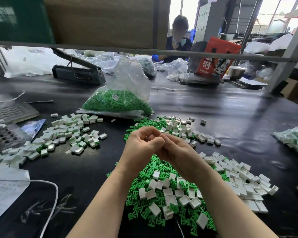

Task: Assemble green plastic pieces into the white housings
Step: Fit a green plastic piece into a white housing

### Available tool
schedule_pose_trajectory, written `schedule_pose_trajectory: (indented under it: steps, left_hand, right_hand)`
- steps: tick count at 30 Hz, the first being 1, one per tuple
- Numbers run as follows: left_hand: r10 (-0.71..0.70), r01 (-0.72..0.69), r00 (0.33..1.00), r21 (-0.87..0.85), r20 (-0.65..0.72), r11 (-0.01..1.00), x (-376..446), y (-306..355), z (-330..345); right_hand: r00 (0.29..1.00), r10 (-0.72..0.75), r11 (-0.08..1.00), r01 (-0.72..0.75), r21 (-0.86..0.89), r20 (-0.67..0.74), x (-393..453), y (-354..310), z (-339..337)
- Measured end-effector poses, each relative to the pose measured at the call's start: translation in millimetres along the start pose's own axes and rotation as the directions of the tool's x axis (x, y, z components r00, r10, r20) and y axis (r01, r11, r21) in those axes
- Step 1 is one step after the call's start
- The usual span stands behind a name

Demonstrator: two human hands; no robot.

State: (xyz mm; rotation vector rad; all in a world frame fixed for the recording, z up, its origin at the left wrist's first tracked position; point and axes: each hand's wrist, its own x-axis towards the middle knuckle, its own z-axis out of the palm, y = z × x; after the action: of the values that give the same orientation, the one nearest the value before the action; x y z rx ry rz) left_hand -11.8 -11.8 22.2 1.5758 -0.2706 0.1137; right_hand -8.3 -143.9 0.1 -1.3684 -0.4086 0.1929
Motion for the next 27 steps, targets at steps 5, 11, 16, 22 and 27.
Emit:
schedule_pose_trajectory:
  steps: [5, 11, 16, 22, 27]
  left_hand:
    - [-0.018, 0.018, 1.0, -0.025, 0.009, 1.0, 0.3, -0.4, 0.2]
    - [0.01, -0.009, 1.0, -0.033, 0.024, 0.999, 3.3, -6.7, -2.8]
    - [-0.018, 0.019, 0.999, -0.031, 0.032, 0.999, 6.5, -13.1, -6.0]
    - [-0.438, 0.334, 0.87, -0.385, -0.226, 0.861, 18.5, -25.0, -37.7]
    - [-0.668, 0.225, 0.702, -0.813, -0.247, 0.537, 27.1, -33.5, -77.9]
  right_hand:
    - [1.0, 0.007, 1.0, -0.006, -0.006, 0.01, -1.5, -2.8, 2.9]
    - [0.999, 0.032, 0.994, -0.035, -0.107, -0.024, 2.8, 3.4, -2.7]
    - [0.998, 0.054, 0.976, -0.059, -0.21, -0.028, 2.4, -1.2, -1.0]
    - [0.955, 0.026, 0.835, -0.183, -0.519, -0.296, -0.2, -5.3, -25.8]
    - [0.883, -0.053, 0.594, -0.348, -0.725, -0.467, -4.6, -6.1, -57.0]
